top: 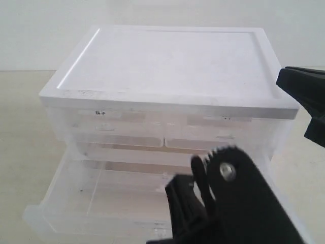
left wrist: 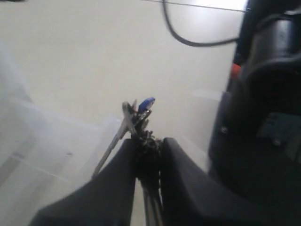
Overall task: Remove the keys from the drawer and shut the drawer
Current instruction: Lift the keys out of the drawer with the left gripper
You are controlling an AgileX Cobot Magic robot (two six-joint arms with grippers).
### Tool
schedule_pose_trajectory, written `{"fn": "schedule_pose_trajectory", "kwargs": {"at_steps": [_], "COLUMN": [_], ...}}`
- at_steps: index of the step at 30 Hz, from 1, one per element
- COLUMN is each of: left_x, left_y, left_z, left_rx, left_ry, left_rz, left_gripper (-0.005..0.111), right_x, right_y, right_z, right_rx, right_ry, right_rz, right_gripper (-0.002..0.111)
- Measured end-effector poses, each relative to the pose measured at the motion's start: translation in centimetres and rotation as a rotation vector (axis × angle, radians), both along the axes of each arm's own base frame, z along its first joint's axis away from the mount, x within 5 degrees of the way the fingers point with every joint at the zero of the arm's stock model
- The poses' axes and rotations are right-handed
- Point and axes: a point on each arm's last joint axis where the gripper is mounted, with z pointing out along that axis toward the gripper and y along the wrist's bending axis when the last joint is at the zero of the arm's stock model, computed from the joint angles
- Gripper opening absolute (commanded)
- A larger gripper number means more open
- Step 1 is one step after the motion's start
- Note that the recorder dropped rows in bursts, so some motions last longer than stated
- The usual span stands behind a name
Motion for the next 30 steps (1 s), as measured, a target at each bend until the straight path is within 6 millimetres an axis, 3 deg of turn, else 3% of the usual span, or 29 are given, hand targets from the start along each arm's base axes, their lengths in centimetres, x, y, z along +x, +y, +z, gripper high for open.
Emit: {"fn": "schedule_pose_trajectory", "kwargs": {"at_steps": [3,9,15,23,30], "left_x": [-1.2,-1.2,1.1,4.1,5.1], "left_y": [0.2,0.9,1.1,1.6,1.7], "left_z": [-1.8,-5.4,-7.7,-8.5,-8.4], "left_rx": [0.044,0.167,0.25,0.274,0.271], "left_ry": [0.042,0.052,0.053,0.06,0.045], "left_rz": [-0.087,-0.087,0.022,0.112,0.086], "left_gripper": [0.005,0.005,0.005,0.005,0.005], "right_x": [0.0,0.0,0.0,0.0,0.0], "right_y": [0.0,0.0,0.0,0.0,0.0], "right_z": [0.0,0.0,0.0,0.0,0.0], "right_rx": [0.0,-0.002,-0.002,-0.002,-0.002], "right_ry": [0.0,0.0,0.0,0.0,0.0], "right_rz": [0.0,0.001,0.001,0.001,0.001], "right_gripper": [0.0,0.0,0.0,0.0,0.0]}}
